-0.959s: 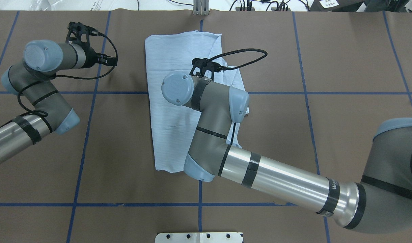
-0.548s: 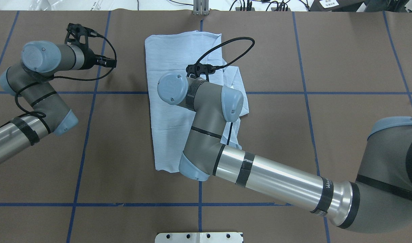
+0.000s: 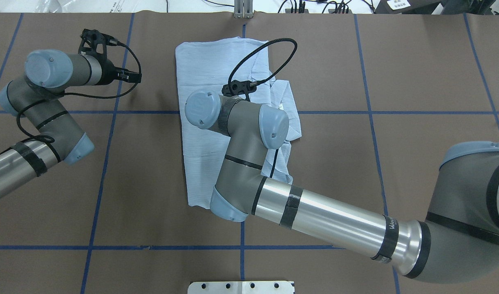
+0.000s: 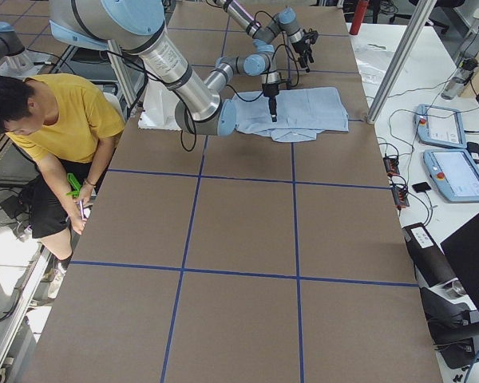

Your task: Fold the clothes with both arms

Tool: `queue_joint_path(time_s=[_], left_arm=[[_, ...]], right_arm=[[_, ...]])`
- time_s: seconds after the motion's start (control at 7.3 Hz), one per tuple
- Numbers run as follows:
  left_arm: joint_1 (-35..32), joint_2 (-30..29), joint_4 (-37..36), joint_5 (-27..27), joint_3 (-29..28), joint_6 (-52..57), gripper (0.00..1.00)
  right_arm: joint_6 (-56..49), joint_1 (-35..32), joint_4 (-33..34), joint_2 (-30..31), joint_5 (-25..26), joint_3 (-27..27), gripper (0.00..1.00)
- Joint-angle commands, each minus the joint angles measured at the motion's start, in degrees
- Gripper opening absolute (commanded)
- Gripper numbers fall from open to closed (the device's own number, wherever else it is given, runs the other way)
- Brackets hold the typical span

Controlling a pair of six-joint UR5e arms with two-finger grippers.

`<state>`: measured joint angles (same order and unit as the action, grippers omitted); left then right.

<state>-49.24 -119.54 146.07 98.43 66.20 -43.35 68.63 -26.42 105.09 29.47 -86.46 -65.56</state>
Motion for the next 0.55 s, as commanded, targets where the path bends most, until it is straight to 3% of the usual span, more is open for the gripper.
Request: queue_joint_path(time_s=[0.0, 0.41], left_arm=[[-0.07, 0.00, 0.00, 0.01, 0.33, -0.07, 1.00], [0.02, 0.00, 0.00, 0.01, 0.33, -0.16, 1.00]], right_arm=[[-1.56, 0.41, 0.11, -0.29, -0.29, 1.22, 1.00], [-5.76, 0.23, 3.52, -0.38, -0.55, 0.79, 1.00]])
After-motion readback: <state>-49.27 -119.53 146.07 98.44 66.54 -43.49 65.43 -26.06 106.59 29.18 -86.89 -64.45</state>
